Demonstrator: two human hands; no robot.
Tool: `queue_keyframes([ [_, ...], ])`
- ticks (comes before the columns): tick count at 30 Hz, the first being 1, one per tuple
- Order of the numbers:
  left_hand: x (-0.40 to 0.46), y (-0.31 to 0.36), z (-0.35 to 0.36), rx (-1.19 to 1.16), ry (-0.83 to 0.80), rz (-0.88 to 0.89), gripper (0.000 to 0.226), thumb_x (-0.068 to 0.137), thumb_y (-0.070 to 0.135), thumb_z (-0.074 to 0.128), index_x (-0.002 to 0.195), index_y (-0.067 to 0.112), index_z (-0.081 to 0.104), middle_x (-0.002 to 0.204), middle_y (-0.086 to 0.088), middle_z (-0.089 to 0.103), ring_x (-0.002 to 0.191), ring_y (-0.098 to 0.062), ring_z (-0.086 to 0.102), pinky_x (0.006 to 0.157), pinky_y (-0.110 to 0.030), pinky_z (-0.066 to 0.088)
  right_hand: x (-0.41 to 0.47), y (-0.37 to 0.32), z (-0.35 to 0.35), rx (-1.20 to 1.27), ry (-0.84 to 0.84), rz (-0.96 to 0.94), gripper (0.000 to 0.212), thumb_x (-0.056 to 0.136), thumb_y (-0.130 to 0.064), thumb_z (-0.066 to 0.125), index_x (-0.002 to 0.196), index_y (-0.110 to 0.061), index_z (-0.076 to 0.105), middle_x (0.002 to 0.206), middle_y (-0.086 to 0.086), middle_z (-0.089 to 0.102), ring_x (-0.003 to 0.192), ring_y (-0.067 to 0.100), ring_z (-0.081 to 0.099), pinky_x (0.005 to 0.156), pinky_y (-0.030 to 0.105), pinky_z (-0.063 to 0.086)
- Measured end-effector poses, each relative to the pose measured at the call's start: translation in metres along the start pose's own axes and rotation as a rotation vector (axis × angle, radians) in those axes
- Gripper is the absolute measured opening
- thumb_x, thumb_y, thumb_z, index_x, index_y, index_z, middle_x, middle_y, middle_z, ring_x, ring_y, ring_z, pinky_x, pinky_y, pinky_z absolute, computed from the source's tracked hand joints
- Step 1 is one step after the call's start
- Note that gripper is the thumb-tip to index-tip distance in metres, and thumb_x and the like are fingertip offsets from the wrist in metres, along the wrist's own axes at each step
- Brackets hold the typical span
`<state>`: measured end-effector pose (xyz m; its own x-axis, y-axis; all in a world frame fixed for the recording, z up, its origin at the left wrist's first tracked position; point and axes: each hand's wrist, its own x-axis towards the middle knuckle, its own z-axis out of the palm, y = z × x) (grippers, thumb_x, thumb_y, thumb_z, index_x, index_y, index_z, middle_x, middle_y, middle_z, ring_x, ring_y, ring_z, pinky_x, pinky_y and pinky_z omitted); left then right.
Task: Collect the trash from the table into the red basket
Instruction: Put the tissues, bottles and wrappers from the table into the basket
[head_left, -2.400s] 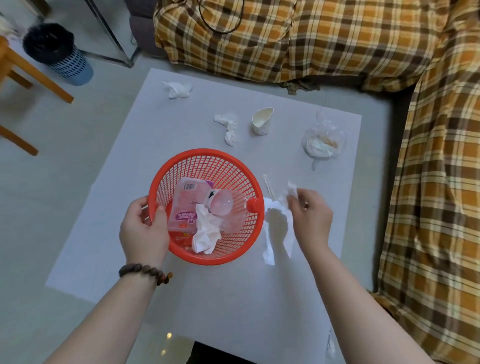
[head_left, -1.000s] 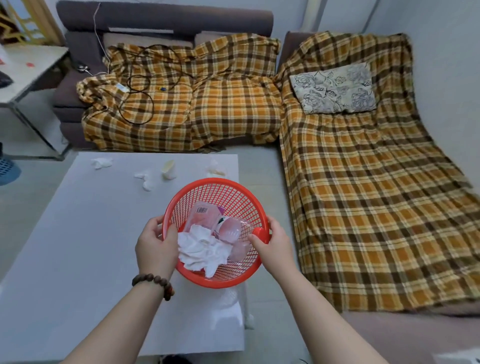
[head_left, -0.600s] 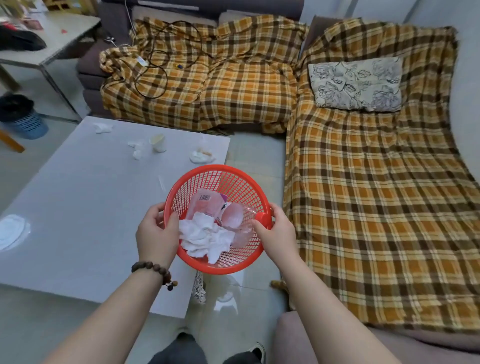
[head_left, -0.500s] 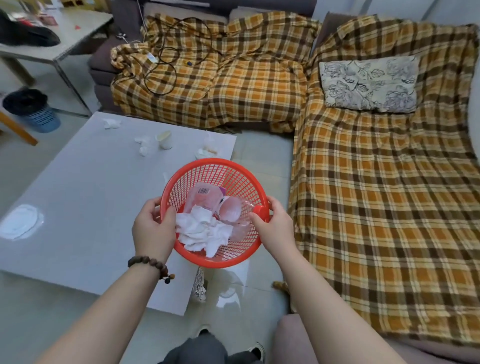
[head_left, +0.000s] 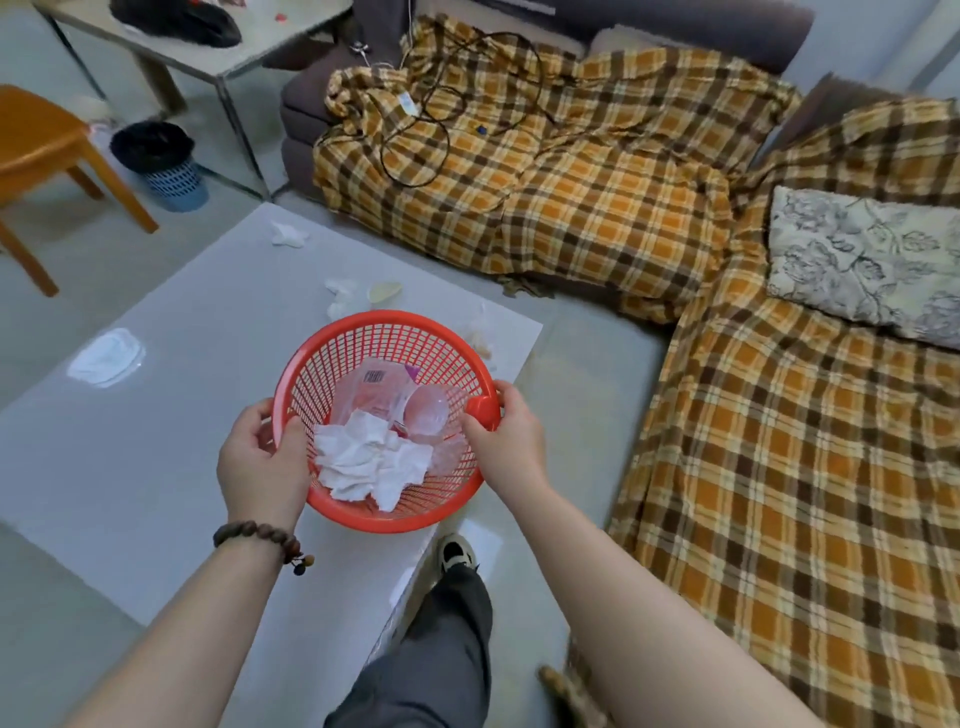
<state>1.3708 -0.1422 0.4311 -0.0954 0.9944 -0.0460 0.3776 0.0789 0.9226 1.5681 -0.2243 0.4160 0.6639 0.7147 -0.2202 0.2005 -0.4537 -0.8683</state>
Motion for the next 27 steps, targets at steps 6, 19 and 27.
queue_keyframes([
  [6,0.078,0.019,0.059,-0.032,0.088,-0.117,0.013,0.089,0.017,0.056,0.097,0.026,0.06,0.085,0.008,0.064,0.075,0.0,0.06,0.058,-0.012,0.041,0.12,-0.046,0.012,-0.148,-0.065,-0.04,0.031,0.08,-0.026,0.062,0.101,-0.042,0.045,0.086,-0.022,0.054,0.082,0.006,0.057,0.07,0.022,0.05],
  [19,0.133,-0.008,0.04,0.047,0.498,-0.374,0.021,0.091,0.023,0.058,0.11,0.017,0.061,0.097,0.005,0.063,0.084,-0.012,0.059,0.06,-0.011,0.038,0.218,-0.102,0.125,-0.252,-0.554,-0.189,0.029,0.078,-0.018,0.059,0.1,-0.036,0.051,0.078,-0.024,0.054,0.082,0.014,0.063,0.068,0.032,0.055],
  [27,0.107,-0.031,0.039,0.09,0.824,-0.547,0.019,0.087,0.023,0.058,0.106,0.02,0.064,0.095,0.005,0.064,0.079,-0.009,0.06,0.062,-0.011,0.04,0.244,-0.092,0.187,-0.356,-0.973,-0.291,0.042,0.084,-0.034,0.063,0.123,-0.027,0.05,0.108,-0.009,0.063,0.086,0.01,0.06,0.065,0.021,0.052],
])
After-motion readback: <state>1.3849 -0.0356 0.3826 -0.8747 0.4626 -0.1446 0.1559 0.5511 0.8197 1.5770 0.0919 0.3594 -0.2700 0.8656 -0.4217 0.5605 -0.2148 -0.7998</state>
